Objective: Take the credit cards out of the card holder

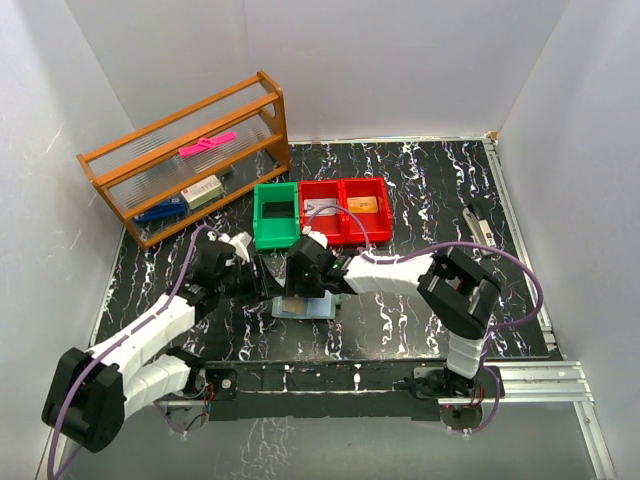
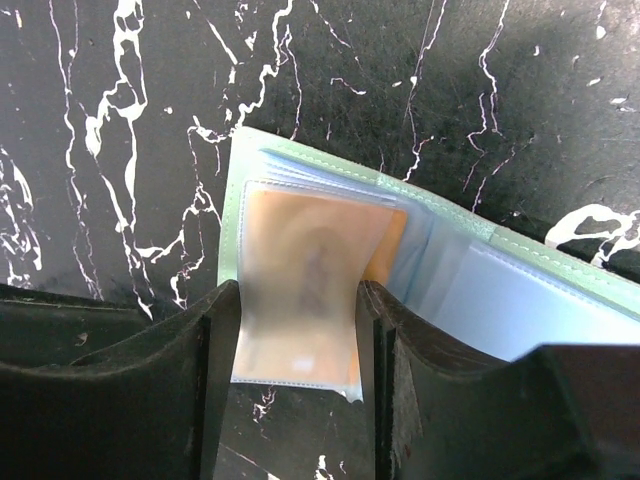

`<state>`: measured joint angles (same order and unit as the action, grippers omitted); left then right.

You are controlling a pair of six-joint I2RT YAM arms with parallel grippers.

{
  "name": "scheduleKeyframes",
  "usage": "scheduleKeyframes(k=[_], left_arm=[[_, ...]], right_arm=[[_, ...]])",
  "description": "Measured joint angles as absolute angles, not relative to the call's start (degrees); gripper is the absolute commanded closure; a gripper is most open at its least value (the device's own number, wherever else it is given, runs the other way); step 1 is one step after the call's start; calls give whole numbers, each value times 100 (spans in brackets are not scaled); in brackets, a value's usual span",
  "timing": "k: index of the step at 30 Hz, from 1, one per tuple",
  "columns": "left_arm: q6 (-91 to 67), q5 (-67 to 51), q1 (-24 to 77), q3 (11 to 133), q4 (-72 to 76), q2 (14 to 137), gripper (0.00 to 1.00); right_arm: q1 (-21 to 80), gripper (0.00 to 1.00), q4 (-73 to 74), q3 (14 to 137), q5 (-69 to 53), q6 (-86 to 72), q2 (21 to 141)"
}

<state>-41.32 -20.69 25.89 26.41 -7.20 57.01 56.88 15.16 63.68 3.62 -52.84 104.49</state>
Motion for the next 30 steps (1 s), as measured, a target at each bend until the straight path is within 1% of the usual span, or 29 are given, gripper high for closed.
scheduleKeyframes(k=[8, 14, 20, 22, 24, 26, 30], left_arm=[[-4115, -2390, 2611, 2436, 3, 5924, 61], [-4134, -2488, 2609, 2252, 491, 6053, 64], [-4097, -2558, 2609, 2237, 604, 6095, 66], [-4095, -2569, 2609, 2237, 613, 6099, 66], [-4097, -2550, 2609, 2235, 596, 6090, 62], [-4104, -2432, 2613, 2224, 513, 6027, 61], [-4147, -2069, 2637, 2095, 224, 5581, 57]], right_arm=[[5586, 57, 1232, 6195, 80, -5293, 10383], [5570, 57, 1184, 6156, 36, -5280, 10372], [5548, 57, 1166, 6134, -1, -5284, 10361], [5548, 57, 1166, 6134, -3, -5284, 10361], [5548, 57, 1166, 6134, -3, -5284, 10361], [5548, 56, 1164, 6134, -3, -5284, 10361], [5548, 56, 1157, 6132, -1, -5288, 10359]])
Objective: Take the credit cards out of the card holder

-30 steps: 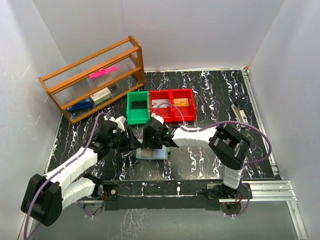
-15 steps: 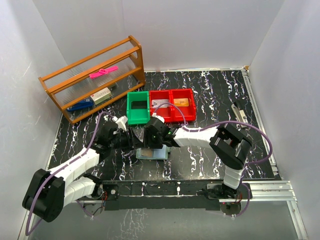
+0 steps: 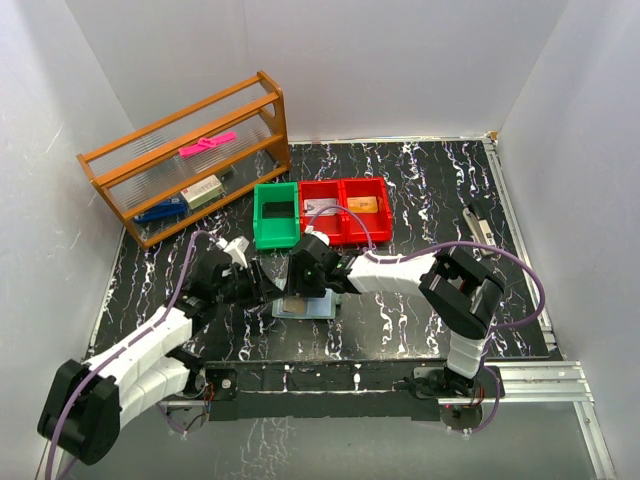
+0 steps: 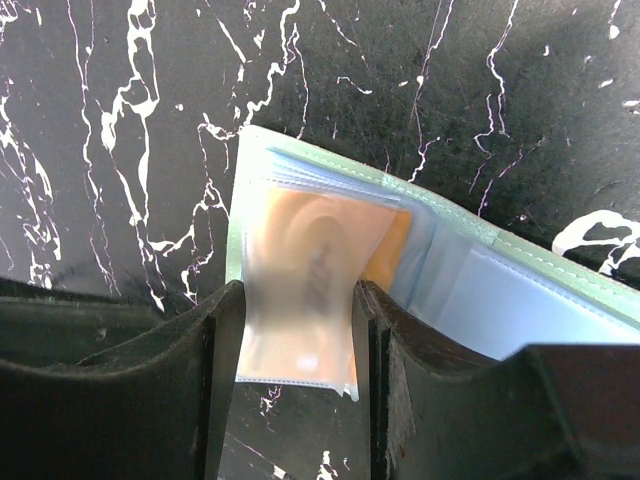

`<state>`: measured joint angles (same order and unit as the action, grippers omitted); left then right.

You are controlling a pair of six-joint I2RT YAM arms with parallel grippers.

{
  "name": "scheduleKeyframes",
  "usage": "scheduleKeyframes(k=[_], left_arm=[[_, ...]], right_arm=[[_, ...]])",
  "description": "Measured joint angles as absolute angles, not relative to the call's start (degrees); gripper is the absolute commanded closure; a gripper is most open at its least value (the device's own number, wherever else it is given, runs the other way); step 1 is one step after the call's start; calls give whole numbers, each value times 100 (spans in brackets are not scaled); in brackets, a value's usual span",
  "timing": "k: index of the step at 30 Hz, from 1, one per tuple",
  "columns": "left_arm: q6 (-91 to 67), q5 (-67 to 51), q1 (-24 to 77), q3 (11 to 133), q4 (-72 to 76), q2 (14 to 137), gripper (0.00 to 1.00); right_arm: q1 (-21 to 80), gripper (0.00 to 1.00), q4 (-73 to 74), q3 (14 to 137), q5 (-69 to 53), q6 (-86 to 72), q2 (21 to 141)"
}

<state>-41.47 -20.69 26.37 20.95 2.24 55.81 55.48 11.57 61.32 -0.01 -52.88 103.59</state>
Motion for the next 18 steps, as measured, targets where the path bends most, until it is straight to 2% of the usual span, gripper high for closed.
scheduleKeyframes(k=[4, 12, 18], left_arm=[[-4200, -2012, 2709, 1942, -99, 5116, 60], [-4209, -2209, 2727, 1831, -158, 5424, 63], [-4244, -1887, 2740, 1835, -523, 5194, 60]], right_arm=[[5537, 56, 1153, 6112, -16, -5345, 10359], [5527, 55, 1149, 6099, -16, -5393, 10357], [5535, 35, 1286, 6180, 14, -5367, 10348]])
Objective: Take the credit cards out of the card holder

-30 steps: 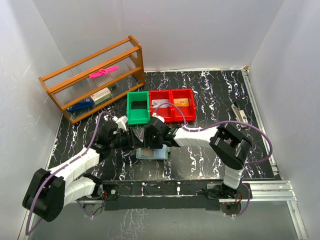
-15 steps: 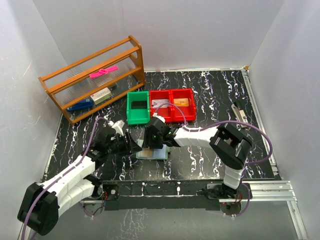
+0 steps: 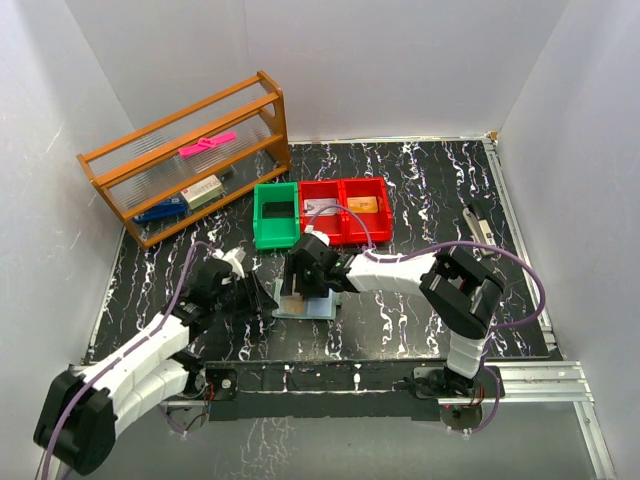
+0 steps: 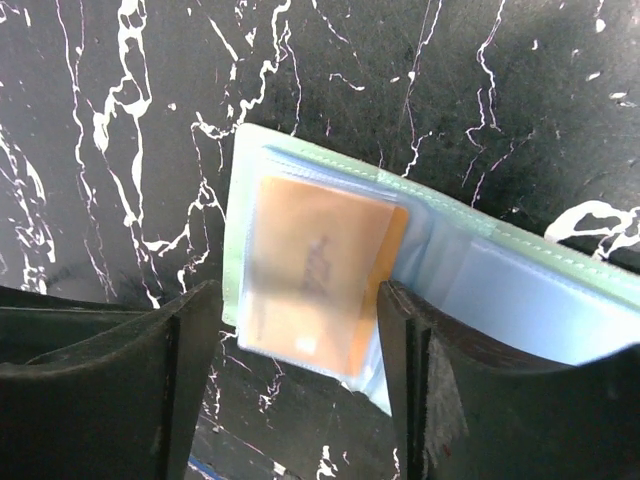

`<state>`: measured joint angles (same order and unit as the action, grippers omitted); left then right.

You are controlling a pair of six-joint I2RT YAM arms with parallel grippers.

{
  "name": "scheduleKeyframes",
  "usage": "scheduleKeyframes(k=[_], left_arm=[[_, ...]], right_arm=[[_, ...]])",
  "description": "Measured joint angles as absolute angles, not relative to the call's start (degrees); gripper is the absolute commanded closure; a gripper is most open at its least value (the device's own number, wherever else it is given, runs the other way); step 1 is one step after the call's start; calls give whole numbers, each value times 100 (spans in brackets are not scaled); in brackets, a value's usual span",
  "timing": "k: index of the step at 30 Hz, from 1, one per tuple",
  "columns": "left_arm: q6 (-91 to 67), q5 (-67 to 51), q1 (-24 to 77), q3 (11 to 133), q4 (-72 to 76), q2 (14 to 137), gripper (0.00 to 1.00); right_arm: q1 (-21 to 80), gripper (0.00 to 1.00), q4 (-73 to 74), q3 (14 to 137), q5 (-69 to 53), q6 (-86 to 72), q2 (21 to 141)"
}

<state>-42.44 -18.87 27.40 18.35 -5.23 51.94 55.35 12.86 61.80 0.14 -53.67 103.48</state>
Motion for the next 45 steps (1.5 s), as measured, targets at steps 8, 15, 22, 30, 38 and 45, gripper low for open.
scheduleKeyframes(k=[8, 15, 22, 30, 38, 45], left_arm=[[-4593, -598, 2751, 2102, -1437, 4222, 58], [-4716, -272, 2751, 2106, -1752, 4143, 57], [-4716, -252, 2751, 2106, -1793, 4158, 57], [-4716, -257, 2751, 2106, -1798, 4191, 57], [-4711, -257, 2751, 2165, -1802, 4228, 57], [-4694, -261, 2751, 2261, -1800, 4342, 57]], right_arm=[[5835, 31, 2700, 7061, 670, -5170, 10468], [6136, 31, 3669, 7898, 1461, -5275, 11006], [6171, 29, 3896, 8003, 1728, -5400, 11310], [6171, 29, 3929, 8031, 1721, -5415, 11297], [6171, 35, 4029, 8200, 1721, -5398, 11286], [6171, 34, 3913, 8197, 1651, -5387, 11292]])
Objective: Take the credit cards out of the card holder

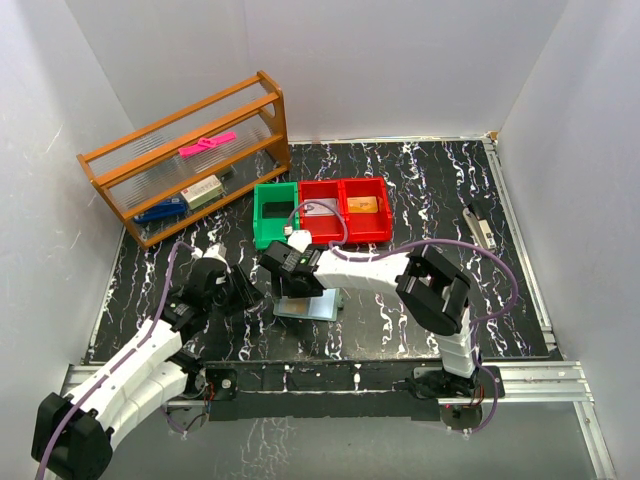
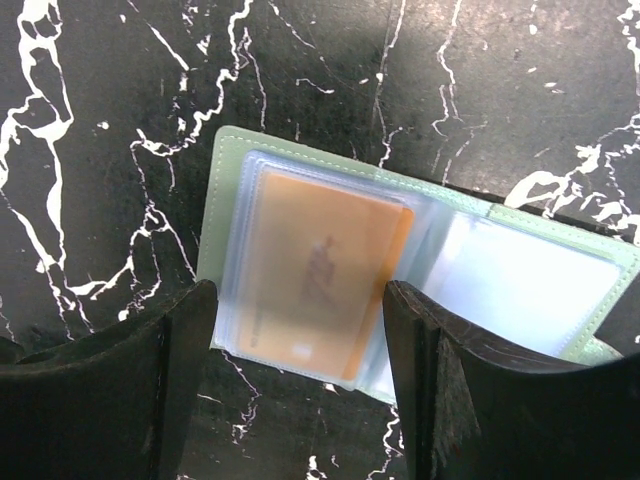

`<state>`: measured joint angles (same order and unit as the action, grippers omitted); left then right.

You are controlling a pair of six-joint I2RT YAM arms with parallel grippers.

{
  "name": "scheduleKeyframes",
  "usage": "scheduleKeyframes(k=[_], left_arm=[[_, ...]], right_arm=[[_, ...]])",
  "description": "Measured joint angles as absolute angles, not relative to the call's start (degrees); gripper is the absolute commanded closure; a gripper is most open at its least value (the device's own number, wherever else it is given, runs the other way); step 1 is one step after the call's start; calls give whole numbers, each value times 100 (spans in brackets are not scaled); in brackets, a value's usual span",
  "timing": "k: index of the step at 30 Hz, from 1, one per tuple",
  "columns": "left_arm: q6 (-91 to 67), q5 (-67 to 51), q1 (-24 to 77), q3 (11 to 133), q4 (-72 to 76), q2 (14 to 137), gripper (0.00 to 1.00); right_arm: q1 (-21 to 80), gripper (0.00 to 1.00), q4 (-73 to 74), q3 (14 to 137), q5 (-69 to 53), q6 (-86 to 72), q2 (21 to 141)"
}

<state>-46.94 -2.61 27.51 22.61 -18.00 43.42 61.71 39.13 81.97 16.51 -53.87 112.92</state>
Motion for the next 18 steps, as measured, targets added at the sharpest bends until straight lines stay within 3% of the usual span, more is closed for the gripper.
scheduleKeyframes(k=[12, 18], left_arm=[[-4696, -270, 2751, 2261, -1806, 4340, 57], [-4689, -307, 2751, 2263, -1800, 4401, 57]], right_arm=[[6128, 31, 3594, 8064, 1555, -5452, 11360], [6125, 41, 3485, 7913, 1616, -5544, 11281]])
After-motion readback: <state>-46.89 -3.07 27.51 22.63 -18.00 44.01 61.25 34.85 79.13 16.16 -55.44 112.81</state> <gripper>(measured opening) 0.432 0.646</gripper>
